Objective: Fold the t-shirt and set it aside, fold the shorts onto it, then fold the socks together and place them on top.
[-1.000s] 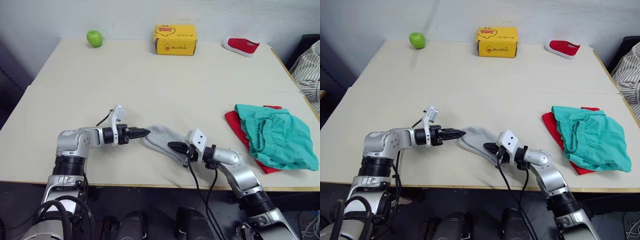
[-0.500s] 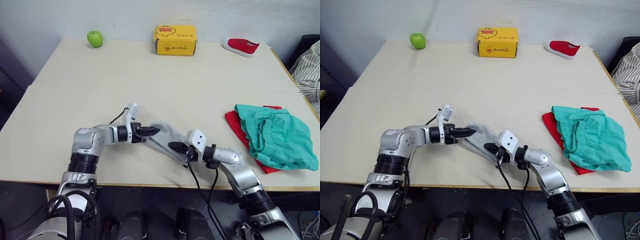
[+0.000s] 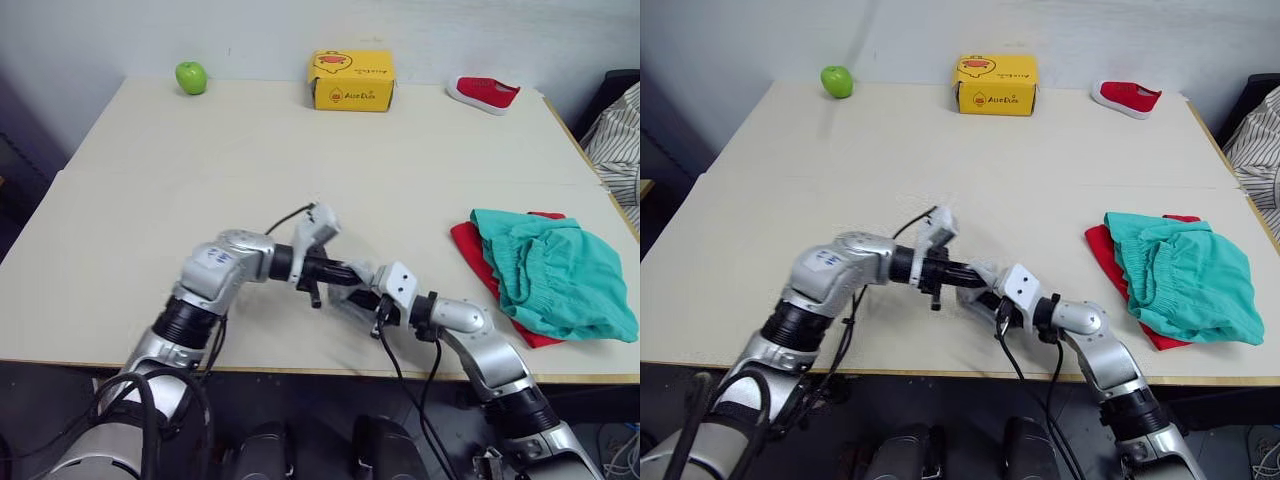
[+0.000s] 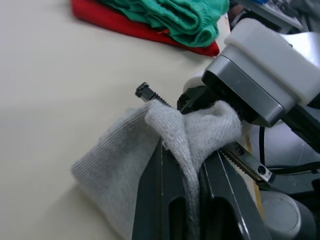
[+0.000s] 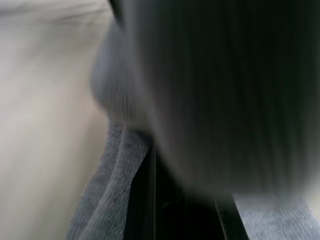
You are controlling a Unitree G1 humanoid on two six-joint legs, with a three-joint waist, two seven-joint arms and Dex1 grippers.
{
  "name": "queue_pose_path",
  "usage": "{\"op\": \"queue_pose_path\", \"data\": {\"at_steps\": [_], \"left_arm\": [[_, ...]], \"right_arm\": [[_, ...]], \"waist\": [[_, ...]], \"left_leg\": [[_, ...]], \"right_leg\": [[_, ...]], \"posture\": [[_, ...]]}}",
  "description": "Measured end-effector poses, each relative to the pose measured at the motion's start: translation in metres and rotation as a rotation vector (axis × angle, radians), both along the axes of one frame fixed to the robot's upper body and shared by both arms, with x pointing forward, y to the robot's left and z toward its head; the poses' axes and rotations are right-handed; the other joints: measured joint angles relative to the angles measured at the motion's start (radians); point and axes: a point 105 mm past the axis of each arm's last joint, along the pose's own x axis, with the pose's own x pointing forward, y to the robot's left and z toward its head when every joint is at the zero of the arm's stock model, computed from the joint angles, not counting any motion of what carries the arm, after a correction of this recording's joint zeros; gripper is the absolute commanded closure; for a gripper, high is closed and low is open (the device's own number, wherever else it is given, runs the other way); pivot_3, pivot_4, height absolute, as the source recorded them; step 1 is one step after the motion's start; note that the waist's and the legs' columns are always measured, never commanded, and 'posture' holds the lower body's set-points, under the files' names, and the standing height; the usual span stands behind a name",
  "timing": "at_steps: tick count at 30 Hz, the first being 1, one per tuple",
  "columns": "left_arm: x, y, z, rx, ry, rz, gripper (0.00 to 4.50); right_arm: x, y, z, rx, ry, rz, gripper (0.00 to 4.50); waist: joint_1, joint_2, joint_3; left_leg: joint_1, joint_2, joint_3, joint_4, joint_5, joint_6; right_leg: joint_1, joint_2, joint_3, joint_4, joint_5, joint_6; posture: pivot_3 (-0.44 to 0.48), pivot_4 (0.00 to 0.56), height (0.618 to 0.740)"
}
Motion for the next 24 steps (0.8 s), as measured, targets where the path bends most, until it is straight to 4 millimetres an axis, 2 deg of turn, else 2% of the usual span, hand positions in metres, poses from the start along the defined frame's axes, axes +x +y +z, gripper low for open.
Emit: {"op": "queue_pose_path", "data": {"at_steps": [7,10,15,21,24], "left_arm": [[0.005,-0.015,-0.009,-0.03,-0.008,-0.007,4.45],[0.005,-0.016,-0.012,-0.028,-0.008,-0.012,3.69],[0.003,-0.018,-0.022,-0.011,-0.019,-0.04,2.09],[-0.006,-0.019,-0.022,-0.047,-0.087,-0.133,0.14],[-0.011,-0.018,-0.022,-0.091,-0.14,-0.186,0.03]], "right_arm": [[-0.009,-0.012,0.001,-0.008,0.031,-0.062,4.5],[-0.019,-0.02,0.003,0.013,0.08,-0.096,4.5],[-0.047,-0.052,0.006,0.028,0.188,-0.18,4.5],[-0.061,-0.094,0.009,0.046,0.228,-0.309,4.5],[-0.06,-0.108,0.019,0.084,0.205,-0.352,4.5]], "waist": [[0.002,0.0,0.0],[0.004,0.0,0.0],[0.019,0.0,0.0],[0.023,0.0,0.0],[0.021,0.0,0.0]], "left_leg": [[-0.001,0.0,-0.001,0.0,0.0,0.001],[-0.002,0.0,-0.002,0.0,0.0,0.001],[-0.003,0.0,-0.001,0.0,-0.001,0.002],[-0.003,0.001,-0.001,0.0,-0.001,0.002],[-0.003,0.001,-0.001,0.0,-0.001,0.002]], "right_leg": [[0.0,0.0,0.0,-0.001,0.0,0.0],[0.0,0.0,-0.001,-0.002,0.0,0.0],[-0.001,0.0,-0.002,-0.004,0.0,0.0],[-0.001,0.0,-0.001,-0.004,0.0,0.0],[-0.001,0.0,-0.001,-0.005,0.0,0.0]], "posture": [[0.0,0.15,0.74],[0.0,0.15,0.74],[0.0,0.15,0.74],[0.0,0.15,0.74],[0.0,0.15,0.74]]}}
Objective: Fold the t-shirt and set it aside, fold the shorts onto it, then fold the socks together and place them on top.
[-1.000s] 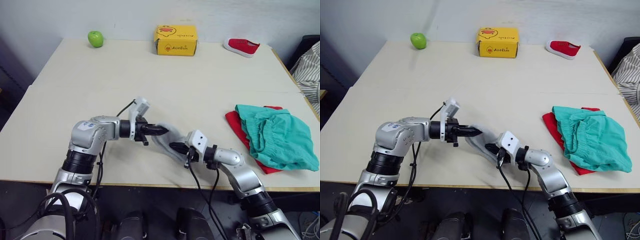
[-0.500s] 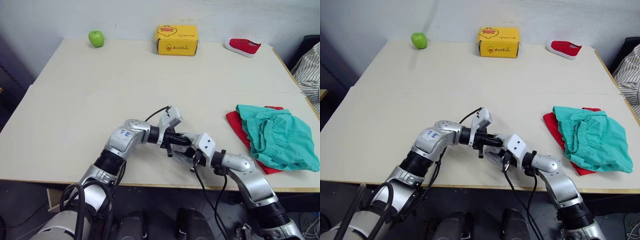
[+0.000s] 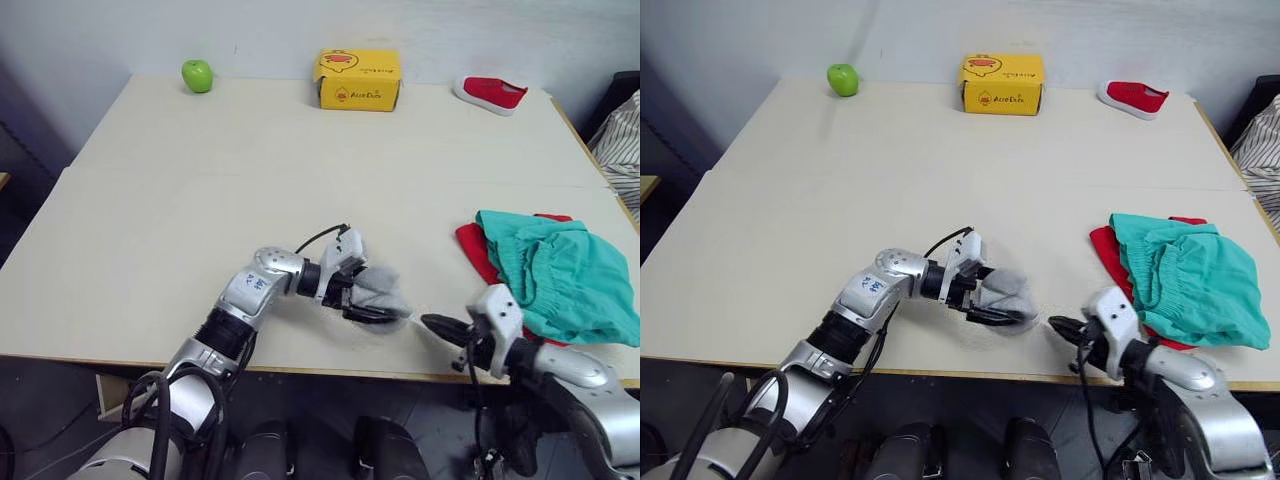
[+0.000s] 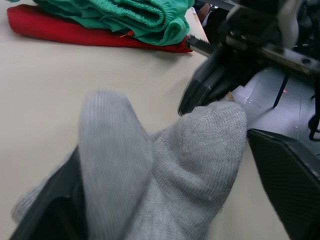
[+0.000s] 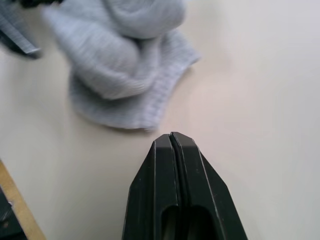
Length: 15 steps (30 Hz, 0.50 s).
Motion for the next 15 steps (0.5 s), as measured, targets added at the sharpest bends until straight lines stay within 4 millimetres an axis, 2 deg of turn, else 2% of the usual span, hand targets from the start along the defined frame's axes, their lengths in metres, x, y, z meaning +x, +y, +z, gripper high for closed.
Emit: {"op": "queue_pose_path", "data": {"at_steps": [5,10,15], "left_arm": [[-0.005,0.008,-0.006,-0.028,-0.073,-0.07,0.03],[-0.008,0.01,-0.015,-0.021,-0.133,-0.105,0.03],[-0.005,0.014,-0.007,-0.114,-0.095,-0.067,0.03]], "right_arm": [[0.006,-0.003,0.019,0.075,-0.064,-0.019,4.5],[0.007,0.001,0.023,0.112,-0.074,-0.01,4.5],[0.01,0.015,0.036,0.232,-0.118,0.014,4.5]], "waist": [[0.001,0.0,0.0],[0.003,0.0,0.0],[0.001,0.0,0.0]], "left_leg": [[0.0,0.0,0.0,0.0,0.0,0.0],[0.0,0.0,0.0,0.0,0.0,0.0],[0.0,0.0,0.0,0.0,0.0,0.0]], "right_leg": [[0.0,0.0,0.0,-0.001,0.0,0.0],[0.0,0.0,0.0,-0.002,0.0,0.0],[0.0,0.0,0.0,-0.001,0.0,0.0]], "posture": [[0.0,0.15,0.74],[0.0,0.15,0.74],[0.0,0.15,0.74]]}}
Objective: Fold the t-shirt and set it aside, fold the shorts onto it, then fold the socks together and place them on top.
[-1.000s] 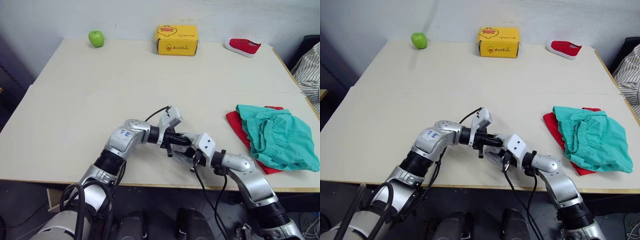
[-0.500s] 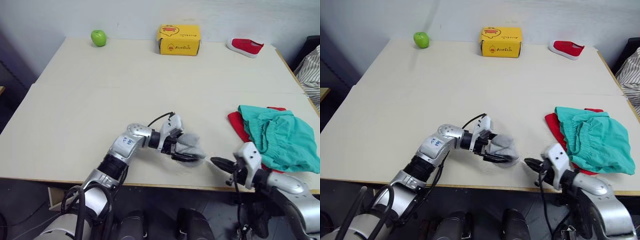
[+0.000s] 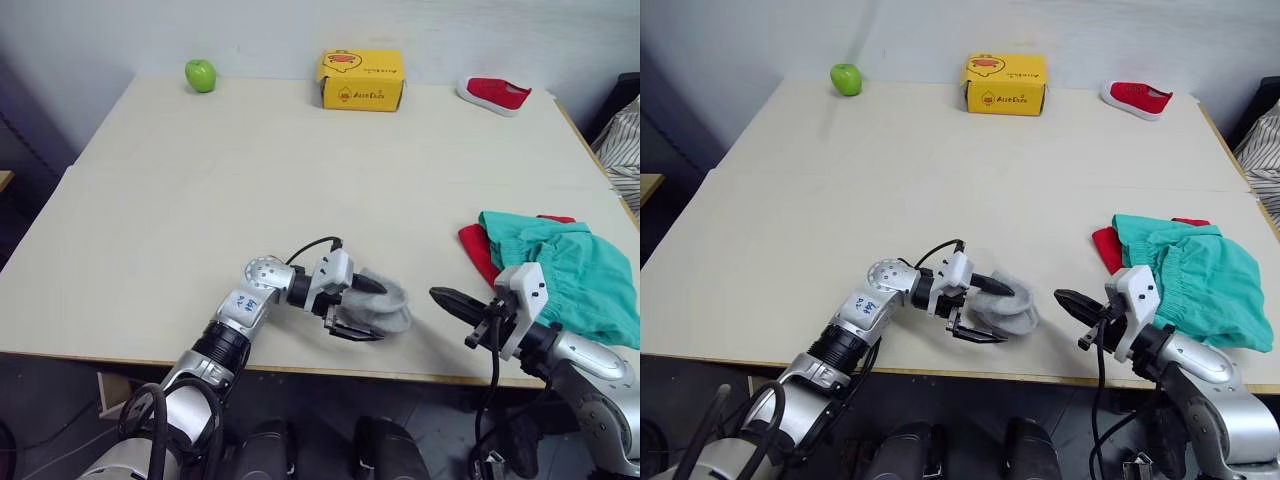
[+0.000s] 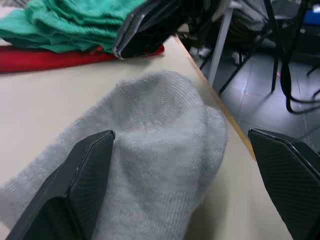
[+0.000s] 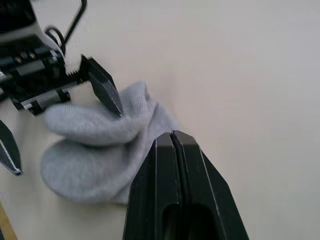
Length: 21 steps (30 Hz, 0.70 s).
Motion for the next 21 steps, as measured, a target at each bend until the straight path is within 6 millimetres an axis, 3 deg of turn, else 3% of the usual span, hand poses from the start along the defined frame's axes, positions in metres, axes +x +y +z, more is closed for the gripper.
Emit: {"op": "queue_pose_path", "data": {"at_steps": [4,9,11,15,21], "left_arm": [[0.0,0.01,0.009,-0.079,0.061,0.013,0.9],[0.007,0.021,0.024,-0.169,0.09,0.055,0.9],[0.015,0.027,0.031,-0.215,0.114,0.114,1.26],[0.026,0.028,0.028,-0.17,0.084,0.171,2.44],[0.009,0.008,-0.012,0.008,0.018,0.107,4.41]], "right_arm": [[0.002,0.009,0.016,0.058,-0.04,0.033,4.5],[0.004,0.02,0.026,0.08,-0.069,0.081,4.5],[0.006,0.03,0.028,0.089,-0.075,0.111,4.5],[0.012,0.05,0.024,0.082,-0.069,0.156,4.5],[0.02,0.067,-0.017,-0.079,-0.025,0.163,4.5]], "waist": [[-0.003,0.0,0.0],[-0.001,0.0,0.0],[-0.001,0.0,0.0],[-0.001,0.0,0.0],[0.0,0.0,0.0]], "left_leg": [[0.0,0.0,0.0,0.0,0.0,0.0],[0.0,0.0,0.0,0.0,0.0,0.0],[0.0,0.0,0.0,0.0,0.0,0.0],[0.0,-0.001,0.0,0.0,0.0,0.0],[-0.001,-0.001,0.001,0.0,0.0,0.001]], "right_leg": [[0.0,0.0,0.0,0.003,0.0,0.0],[0.0,0.0,0.0,0.003,0.0,0.0],[0.0,0.0,0.0,0.003,0.0,0.0],[0.0,0.0,0.0,0.004,0.0,0.0],[0.0,0.0,0.0,0.003,0.0,0.0]], "posture": [[0.0,0.15,0.74],[0.0,0.15,0.74],[0.0,0.15,0.74],[0.0,0.15,0.74],[0.0,0.15,0.74]]}}
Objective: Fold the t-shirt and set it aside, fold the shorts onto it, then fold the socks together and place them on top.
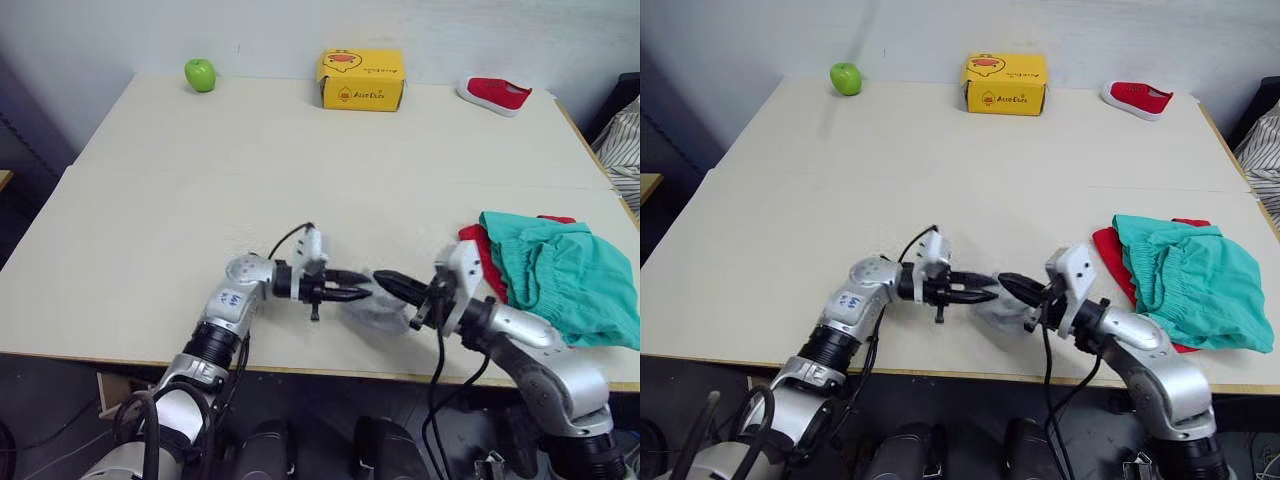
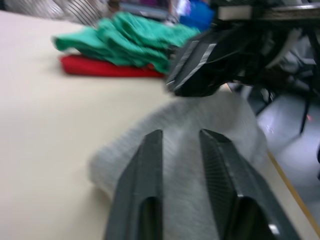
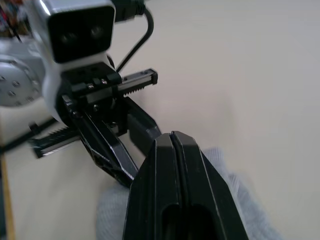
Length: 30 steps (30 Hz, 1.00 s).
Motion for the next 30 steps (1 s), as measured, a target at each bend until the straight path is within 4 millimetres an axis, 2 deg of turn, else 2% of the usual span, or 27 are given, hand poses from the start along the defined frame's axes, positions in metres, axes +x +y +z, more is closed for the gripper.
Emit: {"op": "queue_pose_path", "data": {"at_steps": [3,6,10,15,20,22,27,30], "left_arm": [[0.0,-0.004,-0.012,0.055,-0.017,0.022,4.46],[0.002,-0.004,-0.015,0.088,-0.045,0.042,4.46],[0.004,-0.004,-0.016,0.098,-0.052,0.06,4.46],[0.004,-0.004,-0.016,0.096,-0.052,0.062,4.46],[0.014,-0.005,-0.006,0.025,0.087,0.139,4.46],[0.017,-0.004,-0.001,0.039,0.091,0.144,4.46],[0.021,0.0,-0.005,0.108,0.086,0.163,4.46],[0.02,-0.003,-0.006,0.115,0.096,0.16,4.46]], "right_arm": [[0.002,-0.005,-0.018,-0.052,-0.006,-0.034,4.5],[0.006,-0.014,-0.031,-0.077,-0.022,-0.071,4.5],[0.013,-0.02,-0.036,-0.046,-0.053,-0.121,4.5],[0.018,-0.042,-0.033,0.011,-0.054,-0.197,4.5],[-0.001,-0.031,-0.005,0.135,-0.099,-0.108,4.5],[-0.009,-0.025,0.0,0.147,-0.11,-0.075,4.5],[-0.02,-0.014,-0.025,0.107,-0.025,-0.042,4.5],[-0.023,-0.021,-0.035,0.06,-0.006,-0.044,4.5]], "waist": [[-0.001,0.0,0.0],[-0.003,0.0,0.0],[-0.004,0.0,0.0],[-0.002,0.0,0.0],[-0.002,0.0,0.0],[-0.002,0.0,0.0],[-0.003,0.0,0.0],[-0.002,0.0,0.0]], "left_leg": [[0.0,0.0,0.0,0.0,0.0,0.0],[0.001,0.001,0.0,0.0,0.0,0.0],[0.003,0.001,0.0,0.0,0.0,0.0],[0.003,0.001,0.0,0.0,0.0,0.0],[0.002,0.002,0.0,0.0,0.0,0.0],[0.003,0.002,0.0,0.0,0.0,0.0],[0.002,0.001,0.0,0.0,0.0,0.0],[0.002,0.001,0.0,0.0,0.0,0.0]], "right_leg": [[0.0,0.0,0.0,0.0,0.0,0.0],[0.0,0.0,0.0,0.0,0.0,0.0],[0.002,0.0,0.001,0.0,0.0,0.0],[0.002,0.0,0.001,0.0,0.0,0.0],[0.001,0.0,0.001,0.001,0.0,0.0],[0.001,0.0,0.001,0.001,0.0,0.0],[0.001,0.0,0.001,0.001,0.0,0.0],[0.001,0.0,0.001,0.0,0.0,0.0]], "posture": [[0.0,0.15,0.74],[0.0,0.15,0.74],[0.0,0.15,0.74],[0.0,0.15,0.74],[0.0,0.15,0.74],[0.0,0.15,0.74],[0.0,0.15,0.74],[0.0,0.15,0.74]]}}
